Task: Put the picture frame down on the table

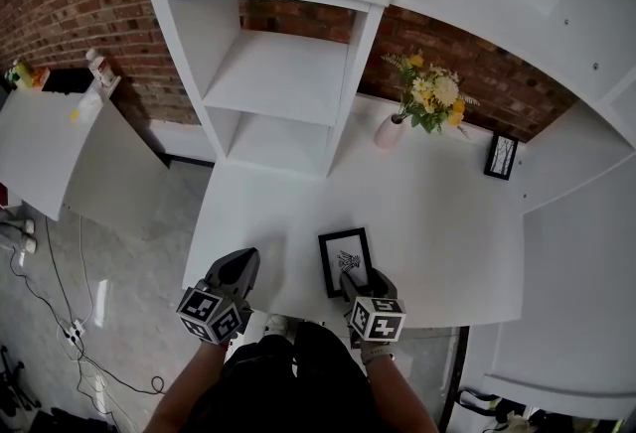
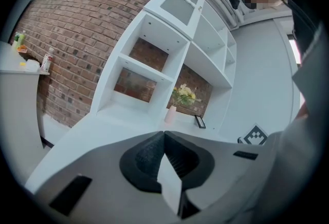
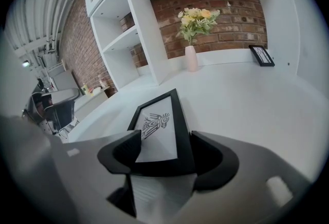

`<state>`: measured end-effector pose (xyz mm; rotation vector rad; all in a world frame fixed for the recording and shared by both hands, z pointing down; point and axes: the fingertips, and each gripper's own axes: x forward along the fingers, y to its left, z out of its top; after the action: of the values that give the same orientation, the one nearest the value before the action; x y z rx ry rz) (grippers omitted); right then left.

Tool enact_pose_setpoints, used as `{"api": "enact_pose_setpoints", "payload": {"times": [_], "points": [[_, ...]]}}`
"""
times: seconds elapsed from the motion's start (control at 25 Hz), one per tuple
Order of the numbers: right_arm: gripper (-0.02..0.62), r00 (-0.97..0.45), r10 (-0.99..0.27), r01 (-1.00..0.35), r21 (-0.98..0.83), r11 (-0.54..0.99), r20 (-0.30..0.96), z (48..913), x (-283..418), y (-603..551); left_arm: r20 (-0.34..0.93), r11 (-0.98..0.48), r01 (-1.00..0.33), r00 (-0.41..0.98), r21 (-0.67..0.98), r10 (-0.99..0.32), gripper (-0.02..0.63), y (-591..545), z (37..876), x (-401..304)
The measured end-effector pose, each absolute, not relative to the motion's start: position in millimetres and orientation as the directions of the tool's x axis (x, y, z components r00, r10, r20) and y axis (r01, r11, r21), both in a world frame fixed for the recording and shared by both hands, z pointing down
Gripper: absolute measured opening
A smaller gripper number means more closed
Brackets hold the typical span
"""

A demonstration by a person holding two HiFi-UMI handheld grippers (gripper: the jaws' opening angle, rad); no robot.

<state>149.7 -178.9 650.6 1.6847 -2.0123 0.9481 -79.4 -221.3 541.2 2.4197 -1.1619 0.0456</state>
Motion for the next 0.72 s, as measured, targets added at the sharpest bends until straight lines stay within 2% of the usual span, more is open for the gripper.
{"api": "enact_pose_setpoints", "payload": {"times": [0.72], "points": [[0.311, -0.229, -0.682, -0.971, -0.214, 0.108, 0.694, 659.2, 140.3, -185.7, 0.217, -0.513, -0.763, 0.619, 0.394, -0.755, -0.008, -225.4, 542.3, -89.1]]}}
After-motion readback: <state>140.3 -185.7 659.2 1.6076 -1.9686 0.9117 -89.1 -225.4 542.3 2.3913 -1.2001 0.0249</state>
